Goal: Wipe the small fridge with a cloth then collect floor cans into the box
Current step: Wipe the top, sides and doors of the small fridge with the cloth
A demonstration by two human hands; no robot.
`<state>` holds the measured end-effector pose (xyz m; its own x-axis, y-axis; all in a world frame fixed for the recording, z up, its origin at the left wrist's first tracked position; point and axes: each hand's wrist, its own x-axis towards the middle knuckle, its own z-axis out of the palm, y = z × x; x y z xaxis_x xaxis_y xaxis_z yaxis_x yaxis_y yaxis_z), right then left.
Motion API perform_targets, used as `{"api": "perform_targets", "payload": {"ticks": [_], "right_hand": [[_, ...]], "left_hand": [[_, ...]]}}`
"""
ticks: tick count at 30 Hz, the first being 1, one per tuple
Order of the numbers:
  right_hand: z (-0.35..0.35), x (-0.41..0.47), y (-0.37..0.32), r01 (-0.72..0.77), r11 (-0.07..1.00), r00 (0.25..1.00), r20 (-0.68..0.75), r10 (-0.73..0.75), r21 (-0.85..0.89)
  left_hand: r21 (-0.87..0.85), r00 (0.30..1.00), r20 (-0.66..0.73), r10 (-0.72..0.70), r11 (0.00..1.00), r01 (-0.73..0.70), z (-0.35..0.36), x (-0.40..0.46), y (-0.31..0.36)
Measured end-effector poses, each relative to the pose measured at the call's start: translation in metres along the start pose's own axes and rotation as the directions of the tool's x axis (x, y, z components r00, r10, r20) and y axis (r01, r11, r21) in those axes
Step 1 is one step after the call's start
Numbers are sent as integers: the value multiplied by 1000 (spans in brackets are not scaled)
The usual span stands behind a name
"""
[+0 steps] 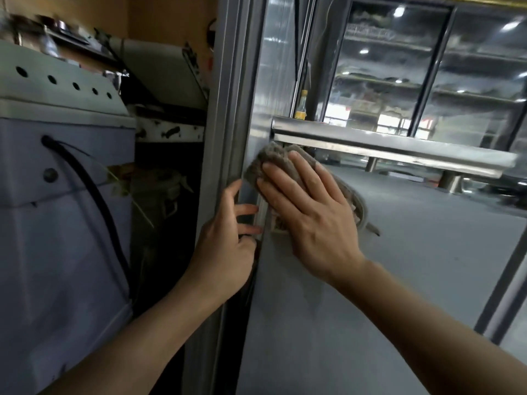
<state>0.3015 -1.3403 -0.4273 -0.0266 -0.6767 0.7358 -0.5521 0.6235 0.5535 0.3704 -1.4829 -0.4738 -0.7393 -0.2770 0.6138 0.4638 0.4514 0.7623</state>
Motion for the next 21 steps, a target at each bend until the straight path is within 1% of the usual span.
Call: {"api": "perform_targets", "payload": {"ticks": [2,4,6,9,10,11,12,13,15,16,19,21], "right_hand": [[10,-16,-7,47,999,999,-15,-47,-11],[22,-46,-21,133,991,991,16,-133,4],[33,-85,-43,238,971,963,128,-239,18],[40,-128,-67,388,922,873,322,-368,0],[39,-131,-67,414,910,855,348,-386,-6],[38,-129,-63,427,904,851,344,-396,-16],[34,-123,-56,415,909,867,316,-386,-26],[28,-113,-47,366,930,899,272,-344,-34],[12,-90,-21,197,979,971,151,-187,-52],[5,-78,-6,119,991,989,95,-113,-61],[-10,-49,30,-62,996,998,-33,60,-60],[-9,-49,34,-143,990,984,-107,140,-12]], "left_hand": [[79,1000,-16,20,997,-19,-2,-11,-6],[153,999,-30,34,988,-29,-3,-22,-13],[200,1000,-16,12,980,-9,-4,-33,-19],[234,998,50,-26,972,14,-3,-46,-24],[239,997,74,-31,971,12,-2,-49,-23],[243,995,91,-31,970,8,-2,-50,-21],[246,994,102,-29,969,3,-1,-50,-18],[245,994,105,-24,970,-2,-1,-48,-15],[237,996,89,-4,971,-17,1,-42,-9],[233,996,86,8,972,-28,3,-38,-5],[225,994,95,55,971,-75,16,-29,7],[272,992,77,103,955,-120,28,-27,10]]}}
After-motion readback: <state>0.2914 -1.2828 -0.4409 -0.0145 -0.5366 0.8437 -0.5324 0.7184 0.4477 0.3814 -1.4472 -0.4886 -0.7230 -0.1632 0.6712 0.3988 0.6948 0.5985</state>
